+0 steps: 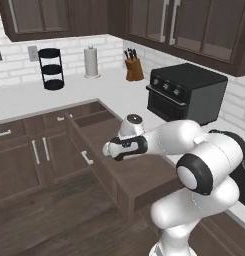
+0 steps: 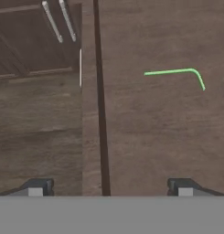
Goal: Take a straw from the drawer in front and place it inside the glass cup on the dining counter.
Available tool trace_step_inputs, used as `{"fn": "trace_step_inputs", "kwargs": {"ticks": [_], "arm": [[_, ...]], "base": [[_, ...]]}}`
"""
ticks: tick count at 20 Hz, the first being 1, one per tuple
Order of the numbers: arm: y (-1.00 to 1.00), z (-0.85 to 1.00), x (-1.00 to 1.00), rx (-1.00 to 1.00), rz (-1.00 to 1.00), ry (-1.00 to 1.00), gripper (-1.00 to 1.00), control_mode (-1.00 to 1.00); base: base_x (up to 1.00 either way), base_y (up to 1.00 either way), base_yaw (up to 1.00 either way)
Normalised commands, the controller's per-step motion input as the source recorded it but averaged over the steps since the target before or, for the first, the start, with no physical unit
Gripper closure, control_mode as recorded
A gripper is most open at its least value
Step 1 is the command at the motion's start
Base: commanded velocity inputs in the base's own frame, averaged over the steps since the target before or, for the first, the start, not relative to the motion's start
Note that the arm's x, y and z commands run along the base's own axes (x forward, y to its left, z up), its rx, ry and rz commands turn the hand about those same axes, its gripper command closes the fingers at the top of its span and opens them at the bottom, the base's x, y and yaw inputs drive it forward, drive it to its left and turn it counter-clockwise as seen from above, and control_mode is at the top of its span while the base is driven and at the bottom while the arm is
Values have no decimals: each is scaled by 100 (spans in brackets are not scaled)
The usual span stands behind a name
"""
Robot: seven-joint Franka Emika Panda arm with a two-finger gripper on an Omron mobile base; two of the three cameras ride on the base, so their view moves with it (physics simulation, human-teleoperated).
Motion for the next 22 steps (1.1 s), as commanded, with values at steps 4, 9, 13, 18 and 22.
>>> {"fn": "trace_step_inputs", "kwargs": {"ticks": [4, 9, 13, 18, 22], "arm": [[-6, -11, 57, 7, 0, 7, -100, -100], [0, -30, 48, 2, 0, 7, -100, -100], [0, -31, 40, 4, 0, 9, -100, -100], [0, -33, 42, 4, 0, 10, -100, -100], [0, -46, 33, 4, 0, 12, -100, -100]], "base": [[0, 0, 0], [0, 0, 0], [0, 0, 0], [0, 0, 0], [0, 0, 0]]}}
